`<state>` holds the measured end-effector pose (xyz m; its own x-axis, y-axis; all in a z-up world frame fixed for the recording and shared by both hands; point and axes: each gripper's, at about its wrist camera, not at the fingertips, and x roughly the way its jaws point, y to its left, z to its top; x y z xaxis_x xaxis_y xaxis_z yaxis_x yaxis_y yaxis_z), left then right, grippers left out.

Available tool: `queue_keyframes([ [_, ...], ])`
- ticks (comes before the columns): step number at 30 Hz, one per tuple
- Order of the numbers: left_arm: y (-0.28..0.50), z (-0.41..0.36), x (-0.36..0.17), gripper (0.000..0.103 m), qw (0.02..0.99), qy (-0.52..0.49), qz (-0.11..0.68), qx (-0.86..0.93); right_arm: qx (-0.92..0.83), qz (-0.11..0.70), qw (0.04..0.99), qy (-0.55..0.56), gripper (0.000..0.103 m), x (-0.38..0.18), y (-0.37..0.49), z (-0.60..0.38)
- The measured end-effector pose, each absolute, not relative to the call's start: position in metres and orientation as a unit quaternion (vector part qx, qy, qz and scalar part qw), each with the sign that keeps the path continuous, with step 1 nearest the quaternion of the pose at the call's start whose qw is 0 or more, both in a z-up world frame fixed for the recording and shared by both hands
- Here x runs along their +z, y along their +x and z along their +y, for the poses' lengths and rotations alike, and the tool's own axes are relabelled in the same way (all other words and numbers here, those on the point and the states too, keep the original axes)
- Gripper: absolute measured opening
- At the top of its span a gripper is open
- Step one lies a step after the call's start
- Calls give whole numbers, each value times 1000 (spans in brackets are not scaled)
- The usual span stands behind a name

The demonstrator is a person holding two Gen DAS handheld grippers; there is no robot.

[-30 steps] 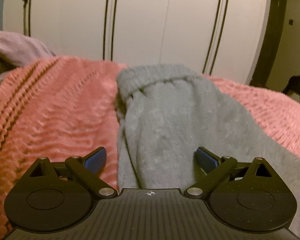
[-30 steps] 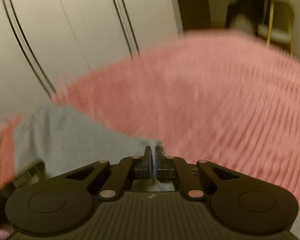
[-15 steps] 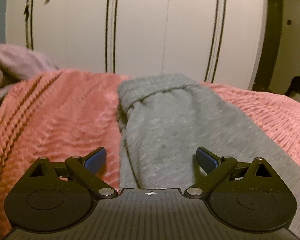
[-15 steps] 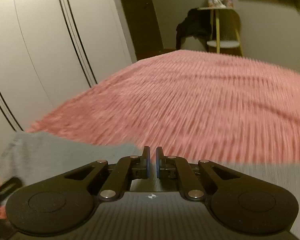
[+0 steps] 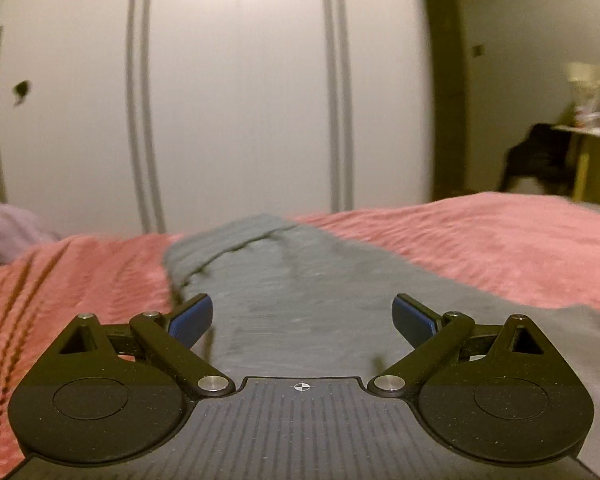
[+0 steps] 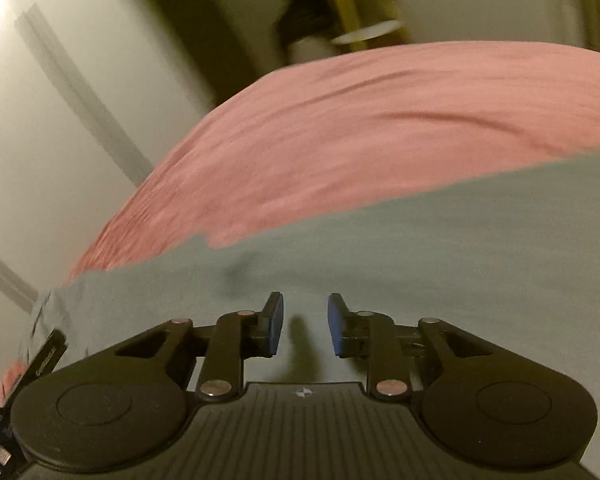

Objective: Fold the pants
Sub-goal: 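Grasp the leg hems with the right tool and lift them toward the waistband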

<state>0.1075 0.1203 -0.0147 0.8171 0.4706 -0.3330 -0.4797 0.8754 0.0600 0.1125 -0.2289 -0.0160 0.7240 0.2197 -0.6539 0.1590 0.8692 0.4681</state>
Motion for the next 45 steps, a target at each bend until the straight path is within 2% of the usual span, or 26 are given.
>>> queue_keyframes([
  [4,95,103,-7,100,976,-31,185,107,-89,349,879,312,41,-17,31,-331],
  [6,92,93,-6,100,975,-54,214,0,-169,327,868,335,42,-22,-20,-383],
  [10,105,62,-24,101,912,-67,362,-178,-307,291,822,380,42,-43,-104,-461],
  [11,107,52,-30,101,902,-41,387,-185,-326,284,814,388,43,-47,-118,-474],
  [13,101,33,-32,101,909,41,380,-165,-344,263,803,410,43,-56,-139,-497],
  [17,100,36,-31,101,908,13,393,-144,-314,209,794,476,56,-73,-153,-534],
  [18,99,40,-30,101,909,1,394,-134,-306,198,793,488,56,-78,-153,-540],
  [20,98,46,-27,101,910,-23,398,-116,-293,177,792,506,49,-82,-151,-551],
  [21,98,50,-25,101,910,-34,398,-109,-281,169,795,511,40,-84,-149,-552],
  [22,98,54,-23,101,910,-46,398,-103,-271,159,799,513,23,-85,-149,-554],
  [24,99,58,-19,101,910,-61,399,-97,-261,149,808,506,23,-86,-144,-556],
  [26,98,57,-18,101,909,-67,401,-92,-260,154,810,504,41,-89,-138,-557],
  [28,99,54,-19,101,909,-61,402,-88,-251,153,807,512,41,-95,-133,-559],
  [30,99,53,-20,101,910,-54,401,-87,-255,154,811,503,29,-91,-129,-557],
  [31,99,52,-21,101,910,-51,401,-86,-258,155,813,498,13,-86,-129,-556],
  [32,98,52,-20,101,911,-51,401,-86,-261,158,814,495,11,-83,-127,-555],
  [37,99,60,-22,101,910,-77,397,-90,-268,155,846,434,8,-31,-107,-532],
  [42,100,68,-21,101,908,-102,394,-97,-138,164,943,256,9,51,-44,-425],
  [45,100,75,-20,101,906,-123,393,-102,-18,214,967,141,9,59,-11,-331],
])
